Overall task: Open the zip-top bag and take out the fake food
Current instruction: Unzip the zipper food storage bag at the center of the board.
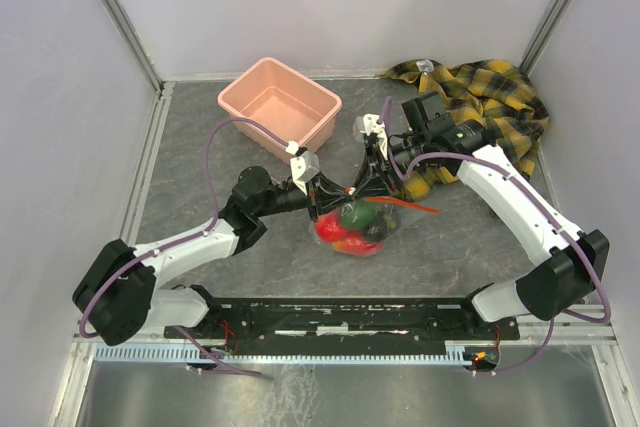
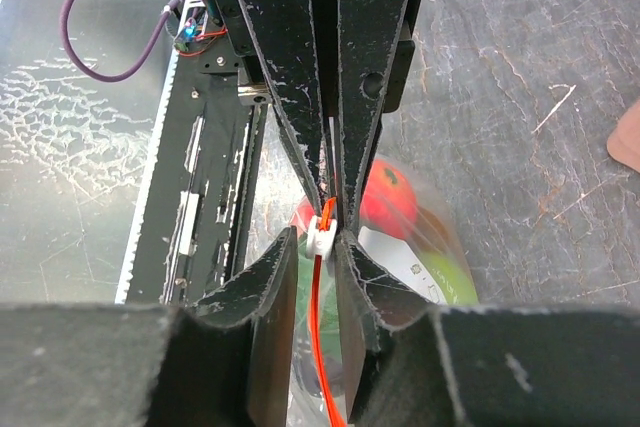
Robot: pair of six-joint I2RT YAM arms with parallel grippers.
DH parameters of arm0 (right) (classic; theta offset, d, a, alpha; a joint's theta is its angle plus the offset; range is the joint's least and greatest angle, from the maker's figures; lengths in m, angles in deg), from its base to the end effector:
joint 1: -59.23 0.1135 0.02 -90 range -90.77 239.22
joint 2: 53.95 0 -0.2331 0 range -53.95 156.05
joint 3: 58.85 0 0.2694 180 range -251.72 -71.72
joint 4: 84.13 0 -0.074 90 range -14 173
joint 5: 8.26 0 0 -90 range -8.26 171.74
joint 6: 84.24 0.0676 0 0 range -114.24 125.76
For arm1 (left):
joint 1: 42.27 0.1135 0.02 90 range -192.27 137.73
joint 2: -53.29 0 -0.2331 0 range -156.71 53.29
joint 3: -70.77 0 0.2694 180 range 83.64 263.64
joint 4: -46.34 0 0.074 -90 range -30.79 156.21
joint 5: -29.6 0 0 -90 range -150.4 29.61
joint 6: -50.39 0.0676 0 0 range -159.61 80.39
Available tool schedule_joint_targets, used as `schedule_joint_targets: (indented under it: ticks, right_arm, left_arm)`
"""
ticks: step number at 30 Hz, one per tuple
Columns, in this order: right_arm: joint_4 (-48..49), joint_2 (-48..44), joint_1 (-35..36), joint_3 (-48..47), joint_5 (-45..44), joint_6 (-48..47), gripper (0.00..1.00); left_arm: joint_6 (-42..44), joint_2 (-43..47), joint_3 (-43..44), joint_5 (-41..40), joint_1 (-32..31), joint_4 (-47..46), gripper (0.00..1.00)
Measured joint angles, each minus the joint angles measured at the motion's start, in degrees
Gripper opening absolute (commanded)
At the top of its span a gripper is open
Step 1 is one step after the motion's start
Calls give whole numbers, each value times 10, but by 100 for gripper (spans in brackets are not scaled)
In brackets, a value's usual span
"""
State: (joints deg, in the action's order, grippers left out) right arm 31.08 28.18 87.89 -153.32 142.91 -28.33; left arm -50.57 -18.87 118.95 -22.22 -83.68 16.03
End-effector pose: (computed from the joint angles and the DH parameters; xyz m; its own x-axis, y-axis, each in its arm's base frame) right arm 0.2491 0.2036 0.3175 -0.1839 -0.4085 -0.8940 -0.9695 -0.0748 0.2336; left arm 0.2132 -0.2437 0.2399 -0.1053 -0.1064 -0.9887 0.9785 0.1660 -0.1221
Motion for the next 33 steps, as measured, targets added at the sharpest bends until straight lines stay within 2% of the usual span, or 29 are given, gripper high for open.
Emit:
schedule_joint_targets:
  ticks: [9, 13, 27, 33]
  right_arm:
    - [-9, -7, -8, 0, 0, -7, 14]
    - [-9, -10, -12, 0, 0, -7, 11]
    - [-19, -29, -43, 19, -8, -15, 6]
    - [-50, -41, -59, 19, -14, -54, 5]
  left_arm:
    - [0, 2, 0, 9, -2, 0, 3]
    - [0, 5, 0, 9, -3, 0, 3]
    - [6, 25, 0, -8, -3, 25, 3]
    - [14, 35, 0, -21, -4, 30, 3]
